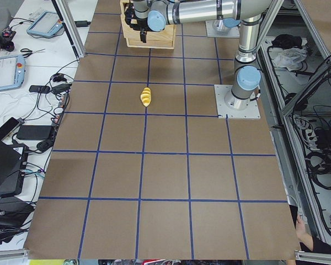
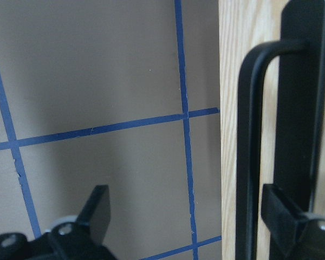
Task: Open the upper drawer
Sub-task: 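Pull the handle with the left gripper, sliding the drawer out toward the robot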
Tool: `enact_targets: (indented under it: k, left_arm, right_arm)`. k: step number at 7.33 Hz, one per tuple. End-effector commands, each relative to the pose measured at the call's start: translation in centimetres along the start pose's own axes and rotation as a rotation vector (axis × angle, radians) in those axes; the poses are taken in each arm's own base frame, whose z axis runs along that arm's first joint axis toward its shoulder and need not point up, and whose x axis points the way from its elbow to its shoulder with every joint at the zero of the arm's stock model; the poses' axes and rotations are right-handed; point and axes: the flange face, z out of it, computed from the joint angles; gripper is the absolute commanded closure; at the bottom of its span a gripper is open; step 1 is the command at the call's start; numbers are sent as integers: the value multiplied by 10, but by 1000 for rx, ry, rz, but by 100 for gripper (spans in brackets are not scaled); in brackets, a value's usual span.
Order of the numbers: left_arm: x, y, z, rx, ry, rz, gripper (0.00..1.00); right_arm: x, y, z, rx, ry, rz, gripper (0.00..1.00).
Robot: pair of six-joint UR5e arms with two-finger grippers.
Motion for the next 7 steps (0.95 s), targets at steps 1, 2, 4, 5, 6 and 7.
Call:
enact_targets:
  k: [1,2,4,5,6,7]
  left_arm:
    - [-38,0,-13,-3,-40,-21,0]
    - [-35,-1,-10,-5,-40,-32,0]
    - [-42,4,-19,-1,-43,-22,0]
    - [-56,1,-23,4,-44,-25,0]
    - [-72,-2,-26,5,-44,-36,0]
    - [-83,-3,-28,3,-44,-33,0]
  right_arm:
    - [0,0,0,0,0,0,0]
    - [0,0,0,0,0,0,0]
    - [0,0,1,-1,0,0,0]
    - [0,0,0,0,0,0,0]
    - [0,0,0,0,0,0,0]
    - [0,0,0,0,0,0,0]
